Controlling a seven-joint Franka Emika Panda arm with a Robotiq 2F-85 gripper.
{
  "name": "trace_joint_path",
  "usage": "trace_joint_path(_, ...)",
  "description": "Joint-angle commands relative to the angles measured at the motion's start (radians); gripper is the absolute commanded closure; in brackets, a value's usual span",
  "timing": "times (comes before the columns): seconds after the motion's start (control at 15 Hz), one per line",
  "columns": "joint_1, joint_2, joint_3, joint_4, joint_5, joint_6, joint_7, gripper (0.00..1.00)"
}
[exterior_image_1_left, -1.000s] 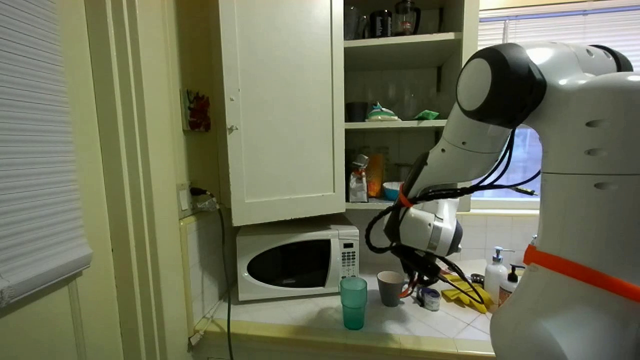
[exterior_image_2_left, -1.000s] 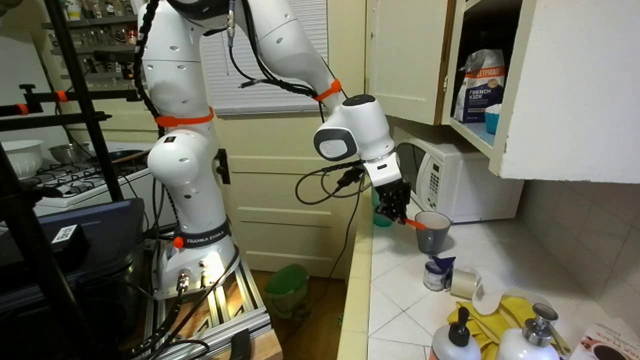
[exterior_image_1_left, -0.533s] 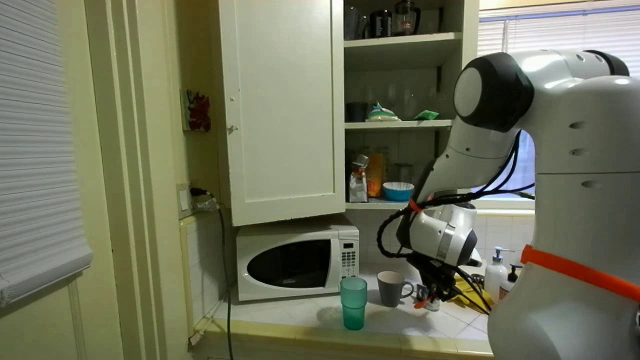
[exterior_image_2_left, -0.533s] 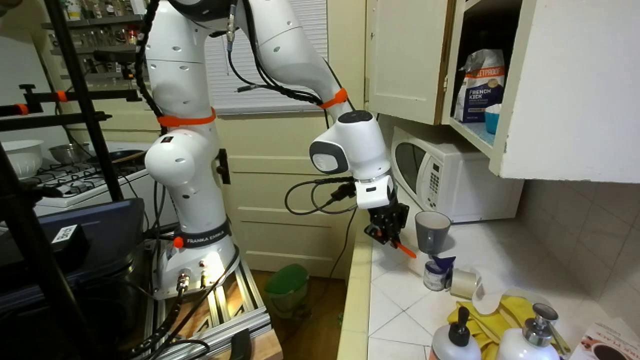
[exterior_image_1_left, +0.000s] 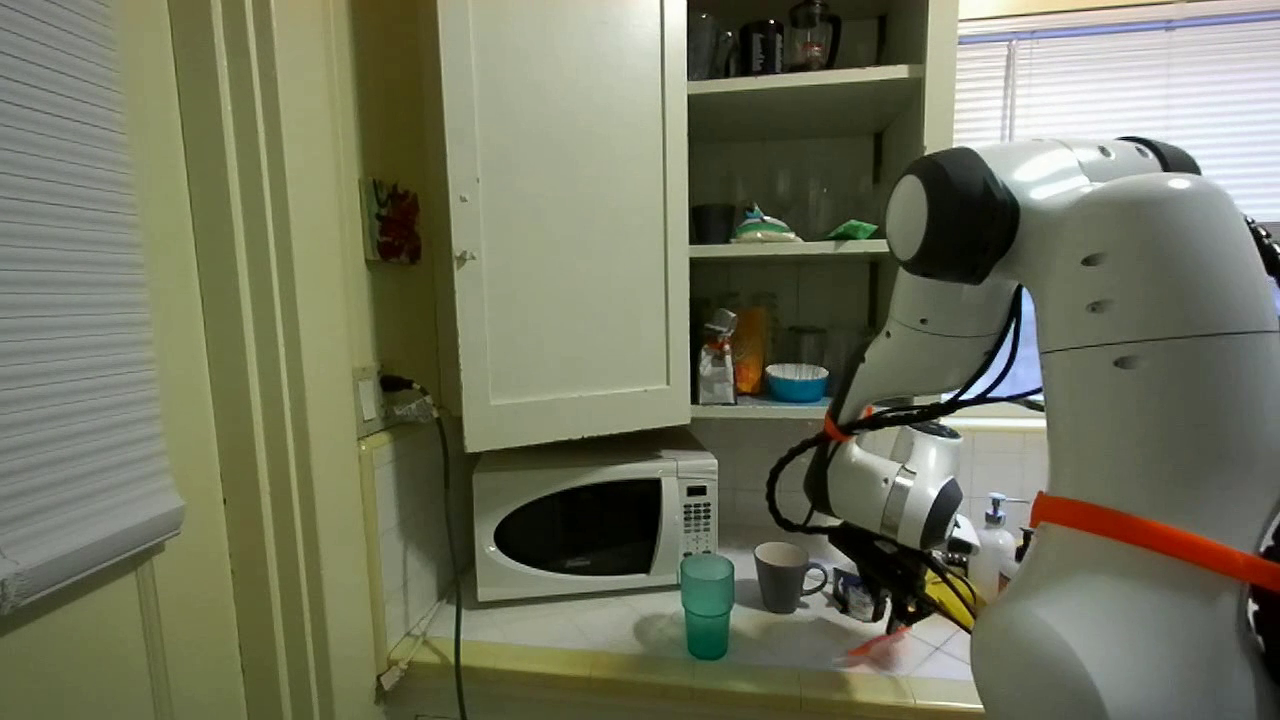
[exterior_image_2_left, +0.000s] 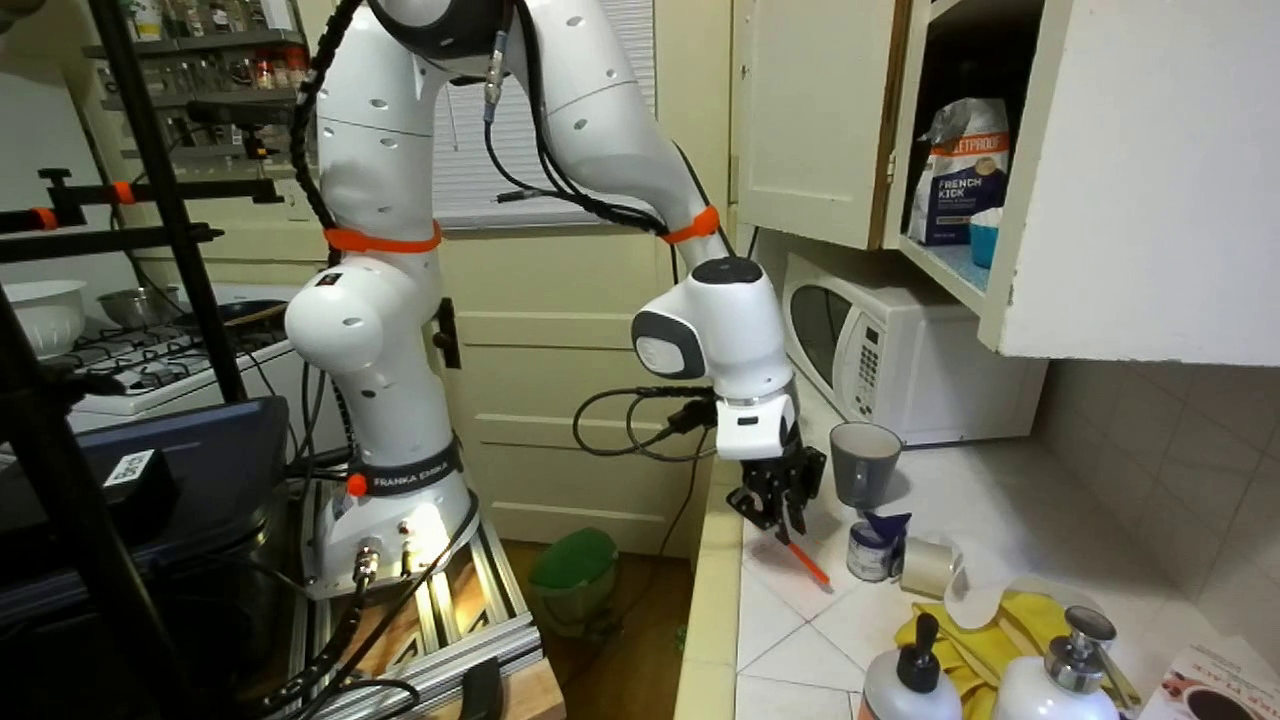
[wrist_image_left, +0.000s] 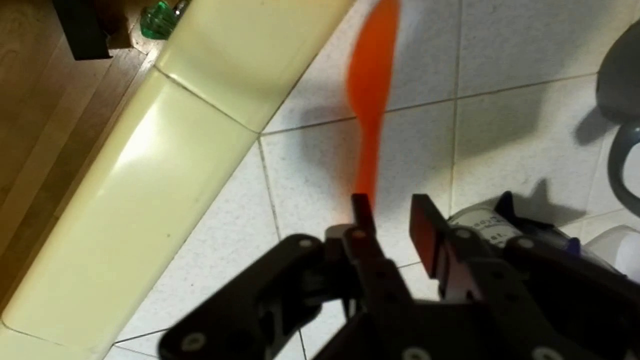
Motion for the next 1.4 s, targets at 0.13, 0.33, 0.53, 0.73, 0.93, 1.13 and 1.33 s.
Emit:
trace_joint_path(0.13,-0.034,0.039,0.017,0.039,0.018,-0.007,-0.021,0.26)
trace_joint_path(0.33,-0.042,0.001,0.017,0.030,0.006,-0.045,-0.043,0.04)
trace_joint_path(0.53,-0.048,-0.046,0.009,0.012,-0.025,-0.098,-0.103,0.00)
trace_joint_path(0.73,-0.053,-0.095,-0.018,0.001,-0.085,-0.225,-0.169,0.00)
trace_joint_path(0.93,0.003,-0.139,-0.115,-0.014,-0.232,-0.308,-0.186,0.00)
trace_joint_path(1.13,0.015,-0.188,-0.168,-0.029,-0.389,-0.360,-0.233,0.00)
trace_joint_path(1.33,0.020,-0.224,-0.202,-0.044,-0.566,-0.368,-0.234,0.00)
